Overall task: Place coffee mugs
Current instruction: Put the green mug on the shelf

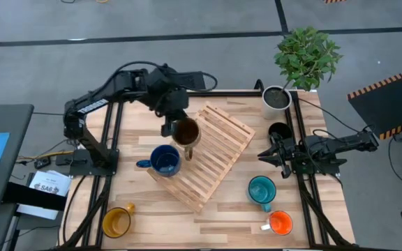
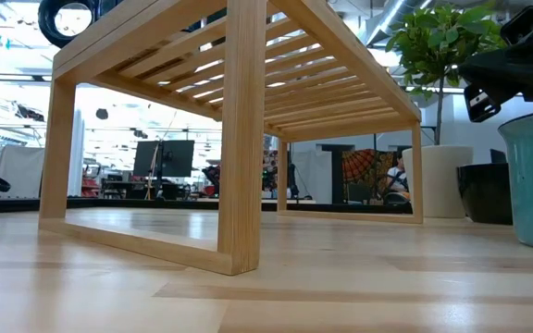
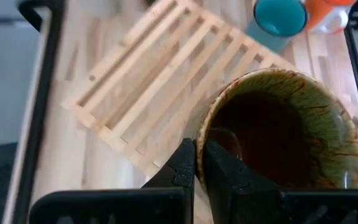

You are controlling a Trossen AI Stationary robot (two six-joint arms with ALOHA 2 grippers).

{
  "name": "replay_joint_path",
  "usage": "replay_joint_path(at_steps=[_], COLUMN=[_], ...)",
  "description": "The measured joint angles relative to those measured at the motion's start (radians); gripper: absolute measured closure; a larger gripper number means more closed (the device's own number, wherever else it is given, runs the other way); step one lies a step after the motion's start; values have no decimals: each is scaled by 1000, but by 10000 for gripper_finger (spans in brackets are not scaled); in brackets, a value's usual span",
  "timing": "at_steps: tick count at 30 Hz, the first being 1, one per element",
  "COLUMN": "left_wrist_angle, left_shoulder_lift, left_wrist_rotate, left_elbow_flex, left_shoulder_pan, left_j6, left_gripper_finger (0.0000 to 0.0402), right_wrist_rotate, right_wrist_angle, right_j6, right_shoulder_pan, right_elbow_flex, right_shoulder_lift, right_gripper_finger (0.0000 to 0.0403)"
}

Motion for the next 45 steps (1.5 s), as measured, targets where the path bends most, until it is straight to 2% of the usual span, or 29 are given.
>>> replay_joint_path(at_steps=[5,16,29,45], left_wrist_angle=[-2,-56,-37,-46], left_shoulder_lift=[54,88,100,100], left_wrist_rotate=[74,71,76,36], left_elbow_flex=[-1,-1,-44,-47], left_shoulder_pan=[24,43,43,42], left_j6=[-8,7,15,26], left_gripper_finger=[400,400,398,342], right_wrist_rotate=[0,0,0,0], right_wrist_angle=[0,0,0,0], right_j6=[0,0,0,0], right_shoulder_pan=[0,0,0,0], right_elbow_flex=[0,0,0,0], right_shoulder_lift=[0,0,0,0], right_gripper_finger=[316,316,316,316])
